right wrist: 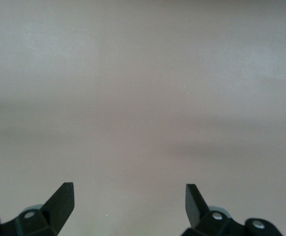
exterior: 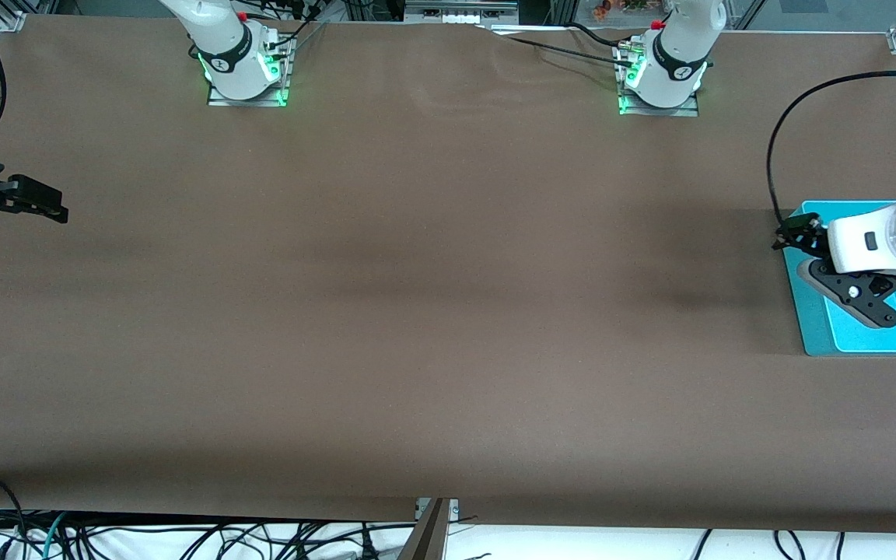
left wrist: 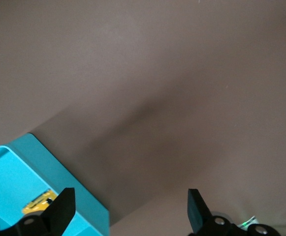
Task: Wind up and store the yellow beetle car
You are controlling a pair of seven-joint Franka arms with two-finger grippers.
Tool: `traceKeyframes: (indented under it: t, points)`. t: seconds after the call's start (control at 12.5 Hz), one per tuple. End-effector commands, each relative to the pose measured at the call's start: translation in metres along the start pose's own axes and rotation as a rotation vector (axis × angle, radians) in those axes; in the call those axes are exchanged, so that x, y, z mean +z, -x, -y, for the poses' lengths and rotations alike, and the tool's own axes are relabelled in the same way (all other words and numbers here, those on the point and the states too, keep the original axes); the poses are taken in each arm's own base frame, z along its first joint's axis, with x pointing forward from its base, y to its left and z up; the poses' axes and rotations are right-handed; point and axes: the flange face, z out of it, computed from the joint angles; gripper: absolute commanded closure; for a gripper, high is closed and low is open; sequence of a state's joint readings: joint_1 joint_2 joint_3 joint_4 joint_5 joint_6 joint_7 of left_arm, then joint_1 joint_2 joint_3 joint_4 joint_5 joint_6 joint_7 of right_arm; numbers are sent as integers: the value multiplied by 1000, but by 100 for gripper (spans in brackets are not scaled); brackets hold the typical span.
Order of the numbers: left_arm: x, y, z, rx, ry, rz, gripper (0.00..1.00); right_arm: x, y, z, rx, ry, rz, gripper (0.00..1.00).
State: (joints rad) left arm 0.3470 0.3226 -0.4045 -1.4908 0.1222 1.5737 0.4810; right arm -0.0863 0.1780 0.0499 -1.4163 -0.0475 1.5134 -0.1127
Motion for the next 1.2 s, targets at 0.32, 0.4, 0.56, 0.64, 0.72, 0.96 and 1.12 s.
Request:
traceKeyframes:
  t: [0.32,0.4,0.56,0.64,0.72,0.96,1.12]
  points:
    - [-45,2,-59,-382,-31,-34,0,-4,2,-1,13,6,-3,0]
    - [-49,12,-58,-411,-29,-69,0,-4,2,-1,11,6,-3,0]
    - [-36,40,-66,-427,-16,-149,0,-4,2,-3,10,7,-2,0]
    - [-28,48,-69,-424,-29,-161,0,-4,2,-2,8,8,-2,0]
    - [-22,48,-72,-417,-34,-148,0,-4,2,-2,8,8,-2,0]
    - [-24,50,-72,-417,-50,-148,0,-4,2,-2,8,10,-1,0]
    - [-29,53,-74,-417,-48,-154,0,-4,2,-2,8,10,-3,0]
